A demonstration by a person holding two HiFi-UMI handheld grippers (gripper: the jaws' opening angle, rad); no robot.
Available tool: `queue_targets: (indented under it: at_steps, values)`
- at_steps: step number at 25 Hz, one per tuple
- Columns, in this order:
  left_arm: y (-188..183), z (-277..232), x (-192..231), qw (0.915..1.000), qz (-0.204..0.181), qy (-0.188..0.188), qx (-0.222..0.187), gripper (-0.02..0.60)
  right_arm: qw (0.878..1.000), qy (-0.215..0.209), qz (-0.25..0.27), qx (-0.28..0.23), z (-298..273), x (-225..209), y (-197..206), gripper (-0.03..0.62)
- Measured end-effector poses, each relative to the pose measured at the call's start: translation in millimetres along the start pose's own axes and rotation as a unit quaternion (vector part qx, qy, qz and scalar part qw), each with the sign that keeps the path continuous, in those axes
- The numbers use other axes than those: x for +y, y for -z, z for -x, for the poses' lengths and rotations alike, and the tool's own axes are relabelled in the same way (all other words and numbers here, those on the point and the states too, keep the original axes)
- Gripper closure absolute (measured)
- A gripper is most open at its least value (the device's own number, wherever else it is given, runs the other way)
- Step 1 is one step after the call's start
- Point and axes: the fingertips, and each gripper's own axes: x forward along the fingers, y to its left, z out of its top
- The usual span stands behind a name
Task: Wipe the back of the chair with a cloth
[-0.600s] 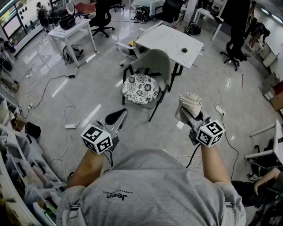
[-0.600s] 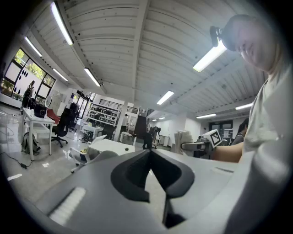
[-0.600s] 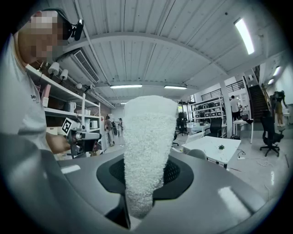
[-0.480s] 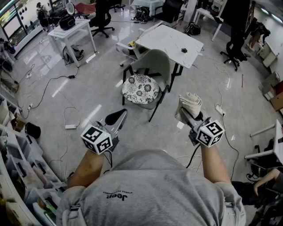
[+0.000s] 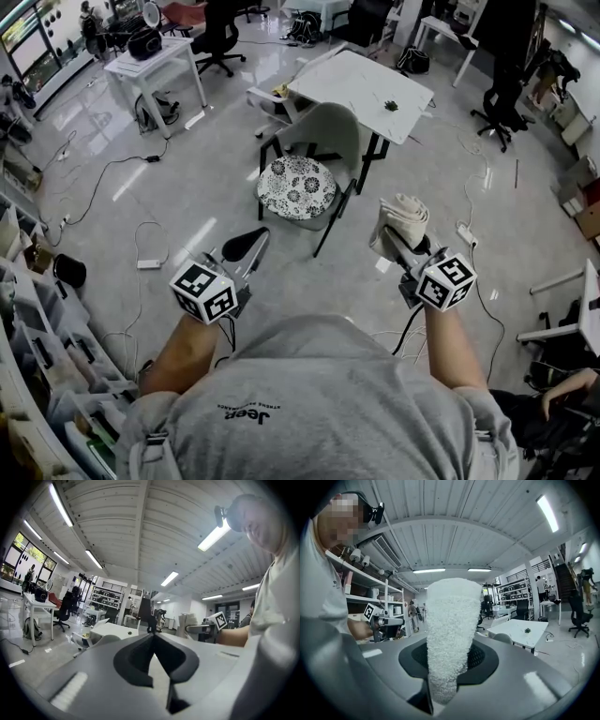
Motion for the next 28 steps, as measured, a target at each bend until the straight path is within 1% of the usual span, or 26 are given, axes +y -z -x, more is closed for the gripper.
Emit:
queue_targets:
  at_steps: [6,11,14,17,20,23,26,28]
  values:
    - [3.2,-23.1,-30.1,0.9999,-0.004,-0.013,0.002,0.525,1.000,-0.011,0.000,-0.007,29.0,-24.7,-4.0,0.497]
    - [6.1,-44.9,-50.4,0.9993,0.003,-0.037,-0.010,0.525,1.000,-0.026,0.005,-0.005,48.0,-52.0,-1.2,0.497]
    - [5.6,-54.0,-59.5,0.9987,0.001,-0.049,-0.012,0.525,0.999,-0.036,0.007,-0.005,53.0,-65.8,-1.4,0.497]
    - [5.7,-55.9,-59.1,0.9980,0.001,-0.062,-0.011,0.525,0.999,-0.046,0.009,-0.005,47.4,-73.2,-1.8,0.497]
    - [7.1,-53.3,-48.9,0.9973,0.001,-0.073,-0.005,0.525,0.998,-0.056,0.005,-0.004,31.6,-76.5,-0.9,0.497]
    - [8.7,-48.9,-26.8,0.9969,0.002,-0.079,-0.004,0.525,0.998,-0.062,0.004,-0.001,5.6,-76.4,3.5,0.497]
    - [9.2,-48.0,12.5,0.9969,0.010,-0.077,-0.010,0.525,0.998,-0.063,0.007,0.005,-33.4,-74.1,6.5,0.497]
    - [7.8,-50.4,49.3,0.9973,0.015,-0.070,-0.014,0.525,0.998,-0.059,0.012,0.008,-66.7,-73.0,6.3,0.497]
